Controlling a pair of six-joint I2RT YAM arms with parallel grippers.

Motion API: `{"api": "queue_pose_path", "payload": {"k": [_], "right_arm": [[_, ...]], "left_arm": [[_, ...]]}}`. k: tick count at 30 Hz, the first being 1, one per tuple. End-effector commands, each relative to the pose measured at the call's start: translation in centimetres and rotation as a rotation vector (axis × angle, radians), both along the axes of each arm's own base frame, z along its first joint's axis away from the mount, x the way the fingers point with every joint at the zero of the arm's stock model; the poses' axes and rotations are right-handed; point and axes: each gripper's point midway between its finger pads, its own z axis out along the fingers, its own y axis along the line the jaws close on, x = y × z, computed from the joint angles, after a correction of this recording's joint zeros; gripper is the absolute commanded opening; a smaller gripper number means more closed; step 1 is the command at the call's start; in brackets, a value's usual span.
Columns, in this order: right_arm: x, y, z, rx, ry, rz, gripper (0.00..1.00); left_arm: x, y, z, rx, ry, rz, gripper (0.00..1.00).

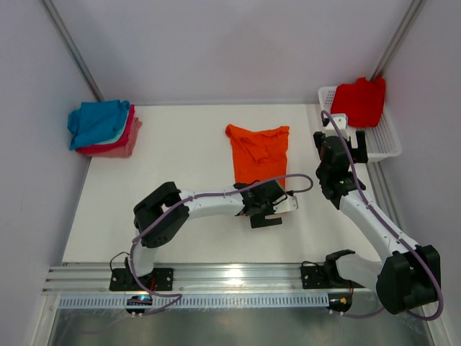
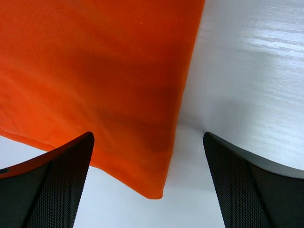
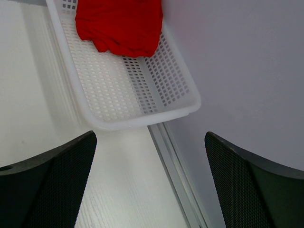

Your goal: Fold and stack the t-shirts

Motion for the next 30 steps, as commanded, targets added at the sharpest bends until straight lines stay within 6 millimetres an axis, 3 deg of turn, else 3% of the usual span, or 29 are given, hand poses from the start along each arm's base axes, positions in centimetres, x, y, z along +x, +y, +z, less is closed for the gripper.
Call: {"api": "queue_pose_path", "payload": {"k": [1, 11, 14, 17, 20, 25, 26, 29, 30], "right_arm": [[0.4, 0.1, 1.1, 0.018, -0.050, -0.003, 0.99], [0.5, 0.1, 1.0, 0.020, -0.048, 0.001, 0.99], [0.5, 0.2, 1.0, 0.020, -0.046, 0.004, 0.99], [0.5, 0.2, 1.0, 0.019, -0.045, 0.005, 0.99], [0.5, 0.1, 1.0, 0.019, -0.045, 0.003, 0.99], [0.4, 0.1, 1.1, 0.020, -0.048, 0.003, 0.99], [0.5, 0.1, 1.1, 0.019, -0.047, 0.004, 0.99], [0.4, 0.1, 1.0, 0.019, -0.044, 0.005, 0.99], [0.5, 0.2, 1.1, 0.020, -0.046, 0.006, 0.99]], "left_arm": [[1.1, -1.7, 0.9, -0.056, -0.054, 0.000, 0.99], [1.9, -1.9, -1.5, -0.030, -0.081, 0.008, 0.99], [2.3, -2.0, -1.8, -0.021, -0.096, 0.006, 0.94], [2.1, -1.9, -2.3, 0.003, -0.078, -0.001, 0.79], [2.1, -2.1, -2.8, 0.009, -0.059, -0.001, 0.71], [1.7, -1.8, -3.1, 0.021, -0.022, 0.004, 0.34], [1.6, -1.7, -3.1, 0.022, -0.013, 0.004, 0.18], [1.3, -1.3, -2.9, 0.034, 0.003, 0.013, 0.01], [1.0, -1.2, -2.8, 0.034, 0.016, 0.012, 0.00]]}}
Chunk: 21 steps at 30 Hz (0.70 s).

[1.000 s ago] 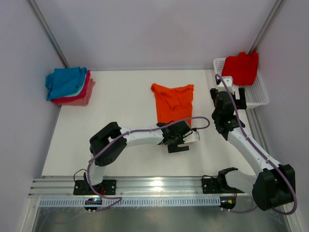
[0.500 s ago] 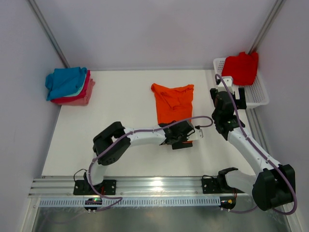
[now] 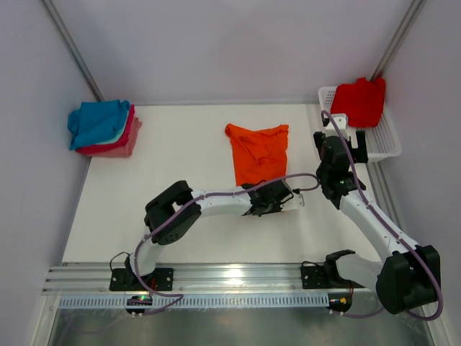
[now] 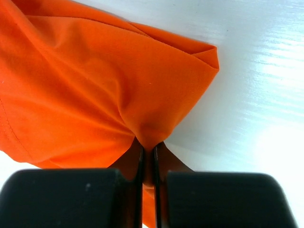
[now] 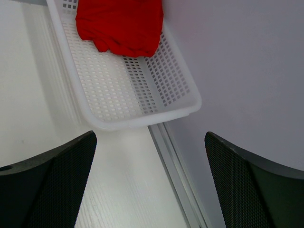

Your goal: Fold and stack the t-shirts

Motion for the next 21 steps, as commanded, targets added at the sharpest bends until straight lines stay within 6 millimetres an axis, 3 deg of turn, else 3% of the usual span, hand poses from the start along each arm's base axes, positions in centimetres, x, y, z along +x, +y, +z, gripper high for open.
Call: {"api": "queue_pose_path", "payload": {"k": [1, 6, 7, 14, 16, 19, 21], "right_arm": [[0.4, 0.1, 1.2, 0.019, -0.049, -0.001, 0.99], [0.2, 0.1, 1.3, 0.022, -0.054, 0.000, 0.99], [0.2, 0.1, 1.4, 0.024, -0.058, 0.000, 0.99], [0.2, 0.2, 1.5, 0.028, -0.059, 0.001, 0.99], [0.2, 0.2, 1.5, 0.029, -0.060, 0.002, 0.99], [0.2, 0.1, 1.6, 0.029, -0.060, -0.001, 0.99], [0.2, 0.1, 1.6, 0.026, -0.060, -0.002, 0.99]], "left_arm": [[-1.7, 1.9, -1.6, 0.076, 0.104, 0.007, 0.00], [-4.7, 2.8, 0.8, 0.063, 0.235, -0.023, 0.00], [-6.3, 3.2, 1.0, 0.069, 0.313, -0.035, 0.00], [-12.3, 4.2, 4.9, 0.046, 0.559, -0.109, 0.03], [-13.6, 3.6, 6.3, 0.022, 0.618, -0.149, 0.04], [-13.9, 3.5, 8.0, 0.026, 0.638, -0.160, 0.05], [-13.0, 2.9, 9.6, 0.016, 0.598, -0.176, 0.05]]}}
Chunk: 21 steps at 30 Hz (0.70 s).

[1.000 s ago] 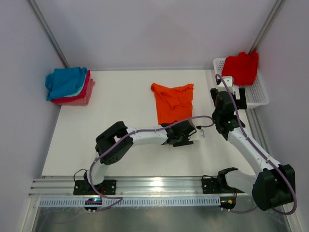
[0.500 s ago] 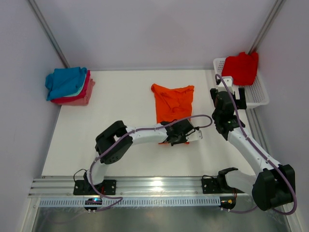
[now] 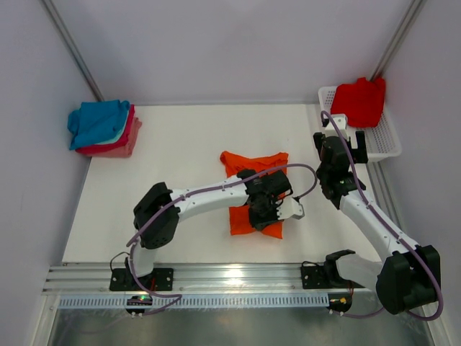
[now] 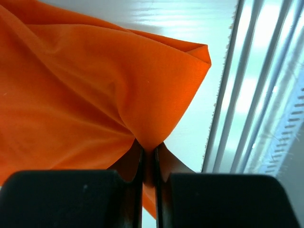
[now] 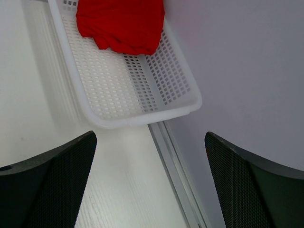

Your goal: Fold and stack the t-shirts

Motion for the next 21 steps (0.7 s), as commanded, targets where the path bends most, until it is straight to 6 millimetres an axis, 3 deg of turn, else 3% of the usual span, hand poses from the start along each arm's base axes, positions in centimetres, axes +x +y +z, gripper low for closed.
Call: {"api": "queue_pose_path", "payload": {"k": [1, 5, 10, 15, 21], "right_arm": [[0.3, 0.1, 1.8, 0.028, -0.072, -0.005, 1.00], [0.3, -0.1, 1.8, 0.020, -0.070, -0.013, 0.99], [0.3, -0.1, 1.7, 0.016, -0.069, -0.013, 0.99], [0.4, 0.0, 1.5, 0.019, -0.064, -0.013, 0.99], [0.5, 0.0, 1.2, 0.018, -0.053, -0.011, 0.99]], "left_arm": [[-0.7, -0.8, 5.0, -0.068, 0.025, -0.032, 0.06], [3.2, -2.6, 8.2, -0.126, -0.126, -0.045, 0.06], [8.7, -3.2, 10.5, -0.168, -0.193, 0.022, 0.09], [12.9, -2.7, 9.3, -0.151, -0.211, 0.066, 0.09], [16.2, -2.1, 7.1, -0.140, -0.211, 0.105, 0.09]]}}
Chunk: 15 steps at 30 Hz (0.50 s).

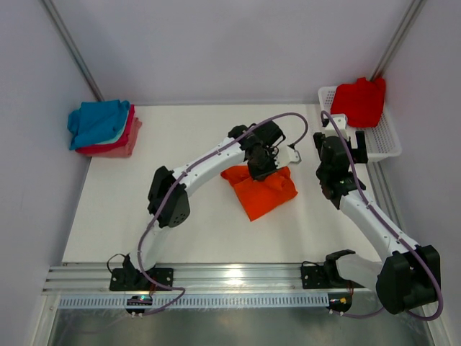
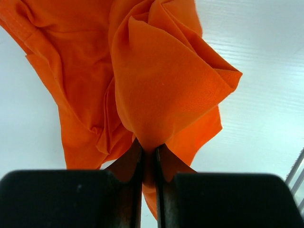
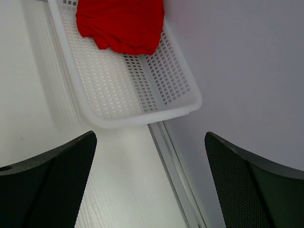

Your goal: Fold and stack the t-shirts

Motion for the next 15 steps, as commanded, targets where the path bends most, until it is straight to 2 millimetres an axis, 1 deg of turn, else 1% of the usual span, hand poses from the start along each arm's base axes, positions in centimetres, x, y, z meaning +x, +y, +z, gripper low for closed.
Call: {"api": "queue_pose_path", "payload": {"k": [1, 2, 3, 5, 6, 8, 9, 10, 11, 12, 15], "right_arm": [[0.5, 0.0, 1.2, 0.018, -0.050, -0.011, 0.99], [0.5, 0.0, 1.1, 0.017, -0.047, -0.011, 0.99], [0.6, 0.0, 1.0, 0.018, -0.045, -0.010, 1.00], [0.7, 0.0, 0.9, 0.015, -0.039, -0.011, 0.99], [0.8, 0.1, 0.8, 0.015, -0.036, -0.010, 0.99], [0.9, 0.1, 0.6, 0.015, -0.030, -0.008, 0.99], [0.9, 0.1, 0.5, 0.015, -0.027, -0.007, 0.99], [1.0, 0.2, 0.3, 0.015, -0.021, -0.006, 0.99], [1.1, 0.2, 0.3, 0.015, -0.019, -0.006, 0.99], [1.1, 0.3, 0.2, 0.015, -0.014, -0.004, 0.99], [1.2, 0.4, -0.1, 0.021, -0.003, 0.001, 0.99]], "left_arm": [[1.8, 0.1, 0.2, -0.006, -0.037, -0.009, 0.09], [2.5, 0.0, 0.0, -0.013, -0.049, 0.000, 0.09], [3.4, 0.3, -0.8, -0.006, -0.045, 0.019, 0.09], [5.0, 0.4, -0.8, -0.009, -0.077, 0.037, 0.09], [6.2, 0.4, -0.9, -0.015, -0.096, 0.051, 0.09], [7.6, 0.6, -1.0, -0.006, -0.132, 0.064, 0.09], [8.7, 0.6, -0.6, -0.020, -0.159, 0.076, 0.09], [9.2, 0.6, -0.9, -0.018, -0.168, 0.083, 0.09], [10.1, 1.0, -0.8, -0.015, -0.191, 0.101, 0.08], [11.0, 0.8, -0.5, -0.031, -0.218, 0.113, 0.08], [12.4, 0.8, -0.4, -0.049, -0.253, 0.135, 0.09]]}}
